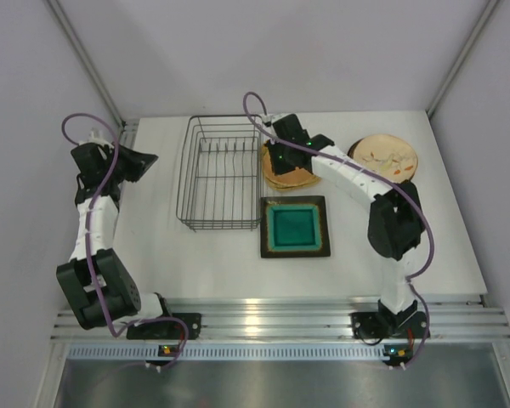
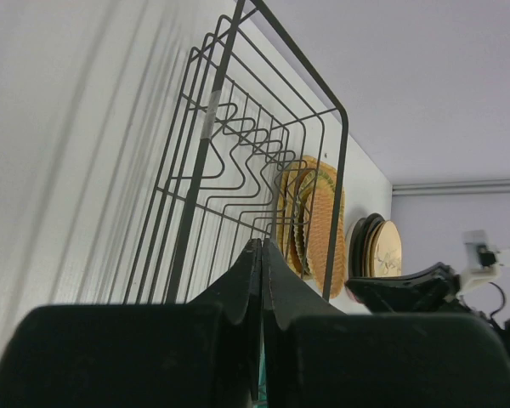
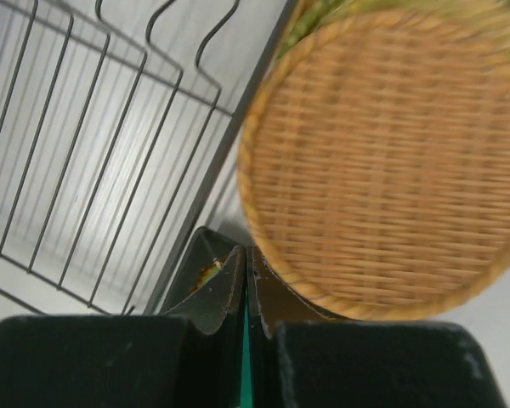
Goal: Unload the plates from the dish rack
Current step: Move the dish rack
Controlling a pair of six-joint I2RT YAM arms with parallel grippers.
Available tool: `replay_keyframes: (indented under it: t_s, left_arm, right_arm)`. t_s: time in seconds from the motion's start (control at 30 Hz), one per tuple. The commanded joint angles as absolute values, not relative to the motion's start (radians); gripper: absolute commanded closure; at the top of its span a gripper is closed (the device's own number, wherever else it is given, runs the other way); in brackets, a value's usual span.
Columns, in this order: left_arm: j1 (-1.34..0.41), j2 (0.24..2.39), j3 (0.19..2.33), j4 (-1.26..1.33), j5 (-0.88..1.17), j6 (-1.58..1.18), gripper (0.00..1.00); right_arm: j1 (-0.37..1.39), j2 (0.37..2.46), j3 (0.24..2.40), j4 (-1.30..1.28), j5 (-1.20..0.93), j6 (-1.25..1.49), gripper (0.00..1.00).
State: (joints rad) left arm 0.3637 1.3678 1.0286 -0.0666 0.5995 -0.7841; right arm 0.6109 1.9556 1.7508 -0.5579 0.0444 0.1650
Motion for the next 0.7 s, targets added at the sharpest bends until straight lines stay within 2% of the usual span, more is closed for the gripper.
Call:
replay_keyframes:
  t_s: [0.0,0.23,0.57,0.67]
  left_arm:
    - [0.357,1.324,1.069,-0.021,0.641,-0.811,1.00]
    - [0.350,1.302,1.077,-0.026,0.661,-0.824,1.00]
    - [0.336,1.296,1.055,-0.018,0.663,-0.821,1.00]
    - [0.327,1.302,1.057,-0.008,0.670,-0.827,1.00]
  right_arm:
    - [0.663,1.991,1.816,-0.633,-0.063,0.247,1.00]
    - [0.742,2.094,1.913,-0.661,-0.112,0.271,1.00]
    - [0.779,2.384,2.394,-0.749,-0.129,0.264,1.00]
    - [0.779,2.424,2.419,-0.687,-0.161,0.267,1.00]
